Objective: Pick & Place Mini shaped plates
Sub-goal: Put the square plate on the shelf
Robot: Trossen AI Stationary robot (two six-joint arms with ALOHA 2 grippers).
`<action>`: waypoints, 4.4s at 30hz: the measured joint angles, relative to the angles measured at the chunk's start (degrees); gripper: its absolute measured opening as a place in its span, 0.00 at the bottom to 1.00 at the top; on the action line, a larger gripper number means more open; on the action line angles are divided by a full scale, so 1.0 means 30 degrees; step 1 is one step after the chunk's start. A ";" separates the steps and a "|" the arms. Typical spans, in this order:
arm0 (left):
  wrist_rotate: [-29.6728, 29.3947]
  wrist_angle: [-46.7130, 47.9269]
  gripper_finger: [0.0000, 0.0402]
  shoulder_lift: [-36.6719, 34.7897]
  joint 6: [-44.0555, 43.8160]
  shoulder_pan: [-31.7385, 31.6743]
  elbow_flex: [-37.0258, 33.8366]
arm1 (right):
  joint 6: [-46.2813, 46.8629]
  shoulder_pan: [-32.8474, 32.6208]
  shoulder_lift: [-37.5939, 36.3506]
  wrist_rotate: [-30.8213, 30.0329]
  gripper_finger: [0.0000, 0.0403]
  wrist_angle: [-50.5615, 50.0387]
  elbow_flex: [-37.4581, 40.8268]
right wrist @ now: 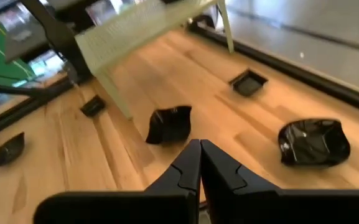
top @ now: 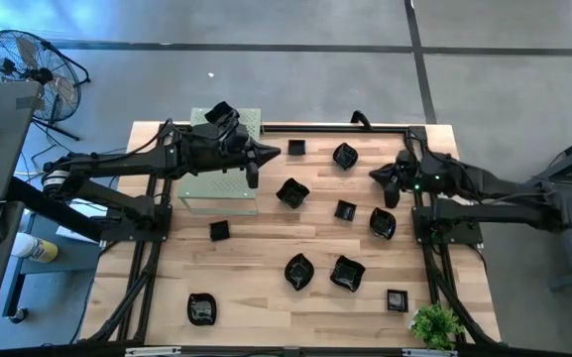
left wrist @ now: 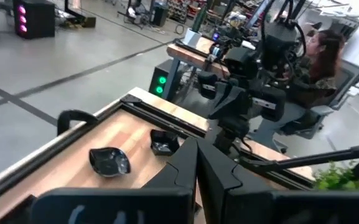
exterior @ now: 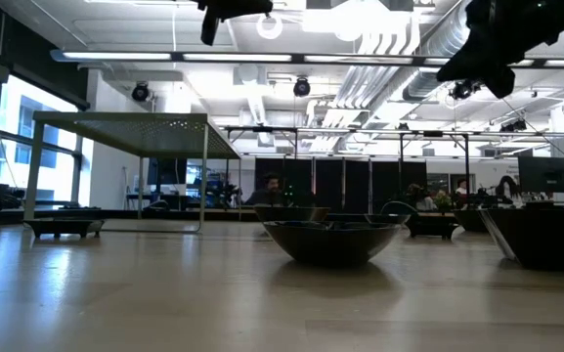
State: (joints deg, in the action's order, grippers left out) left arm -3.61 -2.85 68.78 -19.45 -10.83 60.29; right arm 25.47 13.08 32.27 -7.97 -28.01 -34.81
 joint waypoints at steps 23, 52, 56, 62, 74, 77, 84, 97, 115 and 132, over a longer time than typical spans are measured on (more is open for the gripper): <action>0.3025 0.2972 0.00 -0.1240 0.2991 -0.1776 0.0000 | 0.1561 -0.0301 0.8714 0.1444 0.11 -0.3513 -0.4253; 0.4041 -0.6848 0.00 -0.3535 -0.0265 -0.1762 -0.7315 | -0.1303 0.3937 1.3127 0.5862 0.41 -0.2734 -0.4253; 0.4021 -0.6775 0.00 -0.3528 -0.0265 -0.1762 -0.7315 | -0.3015 0.4604 1.4213 0.6086 0.41 -0.3039 -0.4253; 0.3953 -0.6447 0.00 -0.3528 -0.0265 -0.1762 -0.7315 | -0.4358 0.4670 1.5601 0.7535 0.41 -0.3413 -0.4239; 0.3939 -0.6364 0.00 -0.3528 -0.0615 -0.1762 -0.7315 | -0.7845 0.5740 1.7355 0.8012 0.40 -0.3593 -0.4239; 0.3939 -0.5973 0.00 -0.3528 -0.0615 -0.1762 -0.7315 | -0.8680 0.5923 1.7940 0.8585 0.40 -0.3544 -0.4239; 0.3931 -0.5038 0.00 -0.3520 -0.0622 -0.1762 -0.7315 | -0.9965 0.5850 1.9802 0.9477 0.40 -0.3113 -0.4239; 0.3924 -0.4839 0.00 -0.3520 -0.0622 -0.1762 -0.7315 | -1.0367 0.5850 2.0741 1.0643 0.16 -0.2414 -0.4239; 0.3916 -0.4495 0.00 -0.3520 -0.0622 -0.1762 -0.7308 | -0.8516 0.6018 1.9420 1.0623 0.00 -0.2586 -0.4239; 0.3145 -0.4502 0.00 -0.3520 -0.0703 -0.1754 -0.7300 | -0.0654 0.4574 1.4221 0.9226 0.00 -0.0291 -0.4231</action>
State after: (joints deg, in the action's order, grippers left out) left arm 5.83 -16.36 58.22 -21.56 -16.10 38.39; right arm 23.51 26.80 74.94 19.70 -28.88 -47.51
